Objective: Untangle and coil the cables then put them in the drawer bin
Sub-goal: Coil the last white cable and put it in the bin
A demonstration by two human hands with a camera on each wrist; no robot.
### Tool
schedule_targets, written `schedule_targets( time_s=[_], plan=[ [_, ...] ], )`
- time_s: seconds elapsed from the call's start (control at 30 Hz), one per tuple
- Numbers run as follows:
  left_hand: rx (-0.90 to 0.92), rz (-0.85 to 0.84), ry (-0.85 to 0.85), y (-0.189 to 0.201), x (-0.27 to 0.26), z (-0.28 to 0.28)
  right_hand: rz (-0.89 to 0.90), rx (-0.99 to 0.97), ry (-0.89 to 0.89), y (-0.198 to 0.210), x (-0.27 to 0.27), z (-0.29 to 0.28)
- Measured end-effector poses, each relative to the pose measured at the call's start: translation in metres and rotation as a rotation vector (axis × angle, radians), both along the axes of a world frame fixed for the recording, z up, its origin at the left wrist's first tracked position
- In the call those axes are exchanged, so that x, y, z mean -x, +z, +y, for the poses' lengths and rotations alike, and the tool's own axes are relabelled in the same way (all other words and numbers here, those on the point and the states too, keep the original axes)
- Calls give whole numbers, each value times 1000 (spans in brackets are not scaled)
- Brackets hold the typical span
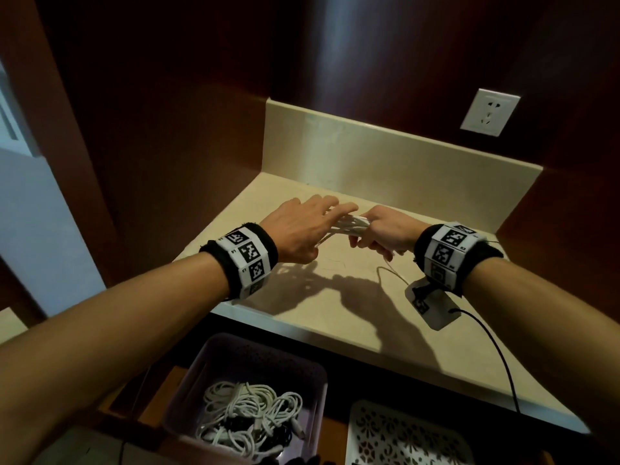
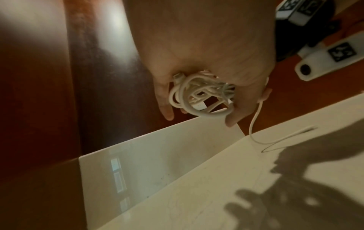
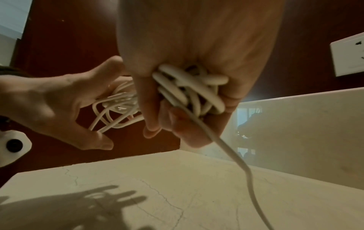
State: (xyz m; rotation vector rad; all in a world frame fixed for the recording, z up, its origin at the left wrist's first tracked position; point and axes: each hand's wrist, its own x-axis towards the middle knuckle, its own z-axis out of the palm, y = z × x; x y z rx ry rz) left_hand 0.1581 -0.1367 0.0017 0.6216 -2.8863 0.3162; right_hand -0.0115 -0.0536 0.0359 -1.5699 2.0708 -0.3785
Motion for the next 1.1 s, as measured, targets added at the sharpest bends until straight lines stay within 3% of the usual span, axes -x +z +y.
schedule_targets(
  time_s=[0.27,0.4,0.6,0.9,1.1],
  plan=[
    [20,-23,8,0,4,-1,45,-118,78,12,2,9],
    [-89,-27,-1,-5,11,-2,105,-154,60,14,3,12],
    [-266,-1,74,-6,16,4,288,-125,5,5,1,11],
    [-320,85,210,-9,21,13,538,-36,14,-8,-11,16],
    [-281,52,222,-4,18,22,495,39,10,-11,-14,26]
  ],
)
